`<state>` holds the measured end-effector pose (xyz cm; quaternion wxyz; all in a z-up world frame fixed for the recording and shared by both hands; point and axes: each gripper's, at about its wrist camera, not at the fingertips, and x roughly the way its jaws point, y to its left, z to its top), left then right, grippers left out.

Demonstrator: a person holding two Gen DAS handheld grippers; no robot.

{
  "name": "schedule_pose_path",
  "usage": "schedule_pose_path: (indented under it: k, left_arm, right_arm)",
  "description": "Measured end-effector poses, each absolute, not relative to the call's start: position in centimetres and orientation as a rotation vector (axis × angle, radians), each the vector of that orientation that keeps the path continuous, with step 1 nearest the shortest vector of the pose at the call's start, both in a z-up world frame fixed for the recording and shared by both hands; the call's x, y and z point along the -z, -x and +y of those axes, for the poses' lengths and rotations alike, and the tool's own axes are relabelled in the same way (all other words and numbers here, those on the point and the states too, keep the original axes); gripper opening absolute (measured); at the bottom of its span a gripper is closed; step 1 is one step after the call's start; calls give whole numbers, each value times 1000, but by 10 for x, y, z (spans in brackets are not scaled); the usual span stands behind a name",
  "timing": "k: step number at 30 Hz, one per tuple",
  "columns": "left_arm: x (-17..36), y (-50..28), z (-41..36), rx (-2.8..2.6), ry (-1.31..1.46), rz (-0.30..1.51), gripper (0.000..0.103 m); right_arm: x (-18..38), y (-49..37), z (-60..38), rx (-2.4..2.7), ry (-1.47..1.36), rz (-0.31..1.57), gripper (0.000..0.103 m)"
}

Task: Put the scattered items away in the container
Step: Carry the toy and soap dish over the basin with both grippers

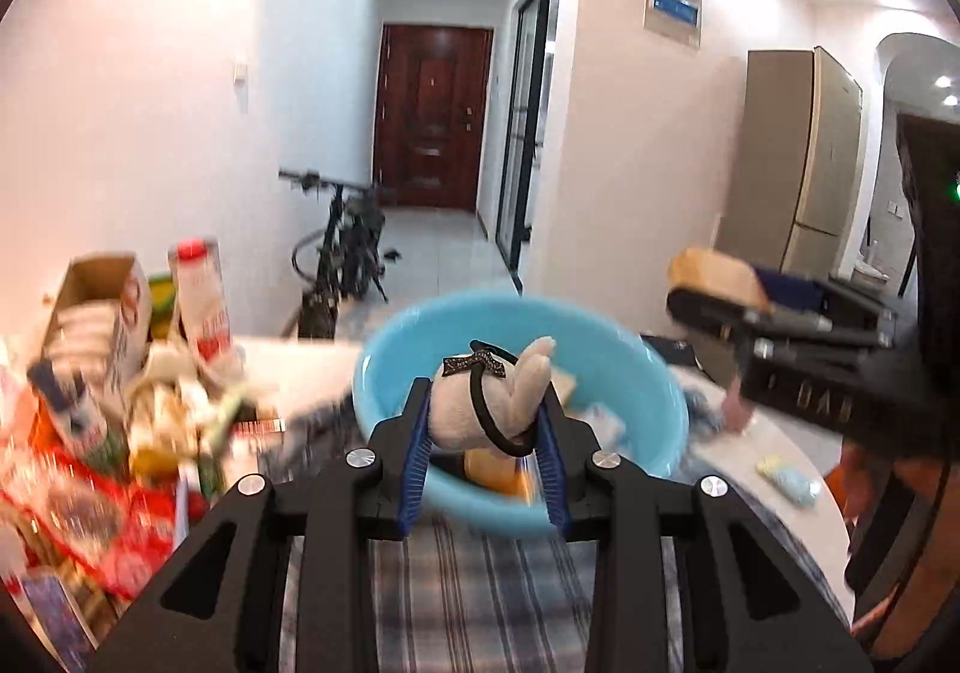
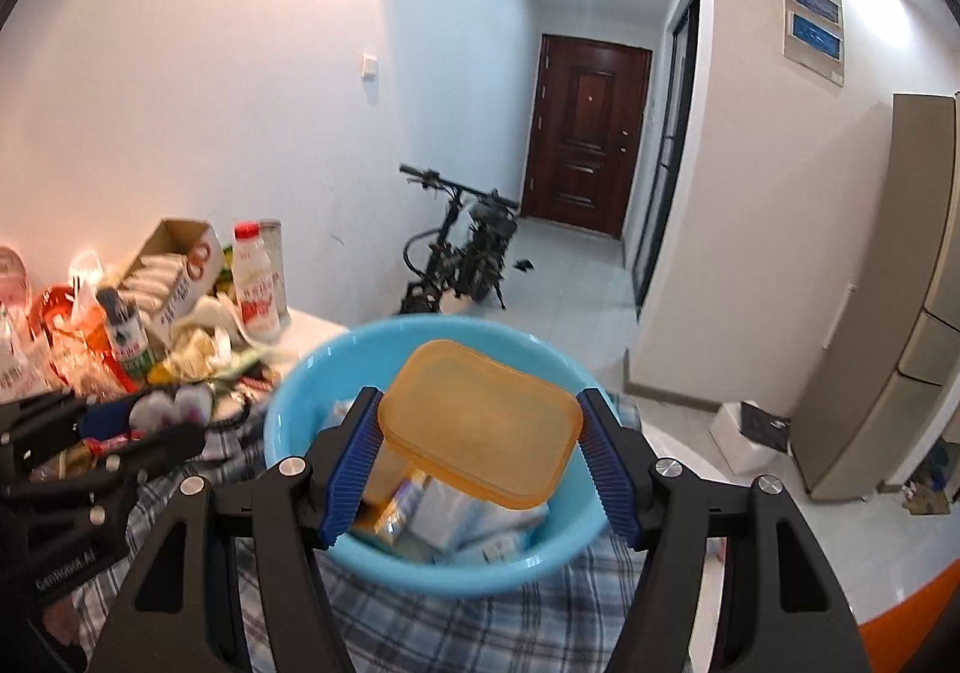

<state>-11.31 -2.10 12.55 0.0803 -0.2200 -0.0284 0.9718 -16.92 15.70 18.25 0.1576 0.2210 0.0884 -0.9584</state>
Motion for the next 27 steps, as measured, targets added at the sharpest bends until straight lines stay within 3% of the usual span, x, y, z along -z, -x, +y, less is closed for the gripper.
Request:
schedule_pose_path:
  k: [8, 19, 27]
  left_arm:
    - [-146, 167, -17, -2923, 616, -117, 31]
    - [-103, 219, -15, -2891, 764, -131, 31]
    - [-98, 227, -11, -2910, 789, -76, 31]
  right_arm:
    - [-201, 196, 151, 2716, -563, 208, 67]
    - [-164, 241, 157, 2682, -639, 106, 67]
    - [-155, 248, 151, 2675, -662, 140, 67]
